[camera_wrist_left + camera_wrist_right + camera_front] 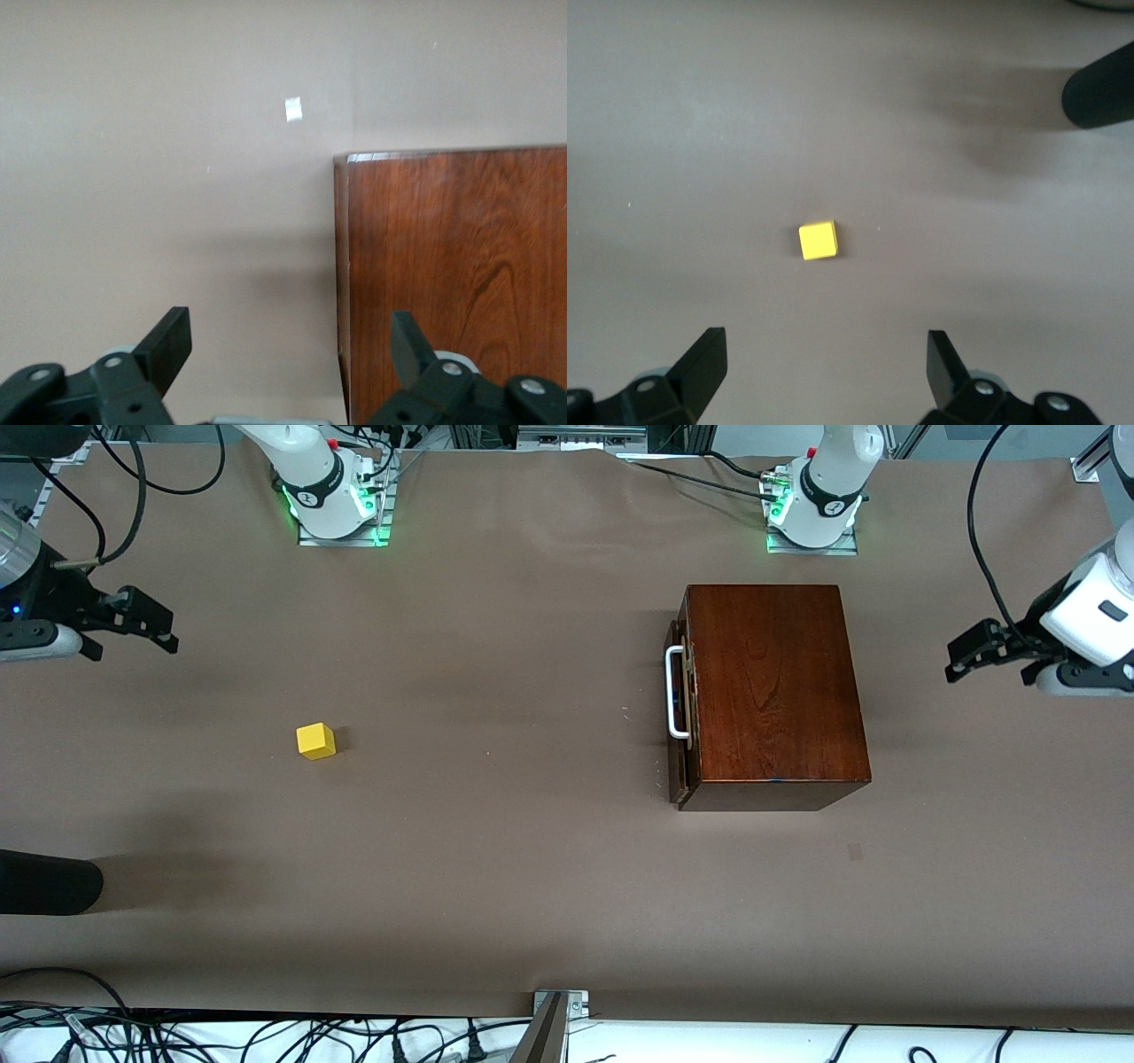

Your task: Open drawer, take yellow block, close drawer

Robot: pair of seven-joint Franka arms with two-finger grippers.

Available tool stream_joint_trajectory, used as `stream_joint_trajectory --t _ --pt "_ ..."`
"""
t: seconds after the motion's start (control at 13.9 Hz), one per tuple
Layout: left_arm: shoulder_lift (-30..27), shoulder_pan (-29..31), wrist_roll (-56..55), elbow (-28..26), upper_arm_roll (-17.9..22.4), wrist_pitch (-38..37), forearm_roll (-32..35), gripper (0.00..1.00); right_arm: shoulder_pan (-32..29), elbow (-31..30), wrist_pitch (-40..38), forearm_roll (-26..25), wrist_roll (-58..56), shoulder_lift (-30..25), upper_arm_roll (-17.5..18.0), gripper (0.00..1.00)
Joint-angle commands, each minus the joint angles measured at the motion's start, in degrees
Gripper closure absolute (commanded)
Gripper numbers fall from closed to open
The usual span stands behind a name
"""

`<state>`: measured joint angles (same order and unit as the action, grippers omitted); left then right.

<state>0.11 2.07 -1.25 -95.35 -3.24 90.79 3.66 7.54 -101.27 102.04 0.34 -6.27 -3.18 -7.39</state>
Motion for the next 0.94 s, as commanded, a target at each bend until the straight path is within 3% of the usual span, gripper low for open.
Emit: stream_joint_trajectory --t 0.0,0.29,0.86 --pt "-5.2 -0.6 -0.8 -5.4 0.3 -0.1 -0.6 0.0 -0.5 1.6 1.5 -0.3 -0.8 1.3 0.1 0.0" --pt "-3.3 -0.3 -0.3 -4.8 0.2 -0.7 -0.8 0.0 -0.5 1.5 0.9 -0.2 -0.9 1.2 -0.5 0.0" --pt "1.1 -0.8 -0.9 2.9 -0.5 -4.7 -0.5 0.0 -0.2 1.5 0.6 -0.4 -1.0 0.8 -0.1 0.0"
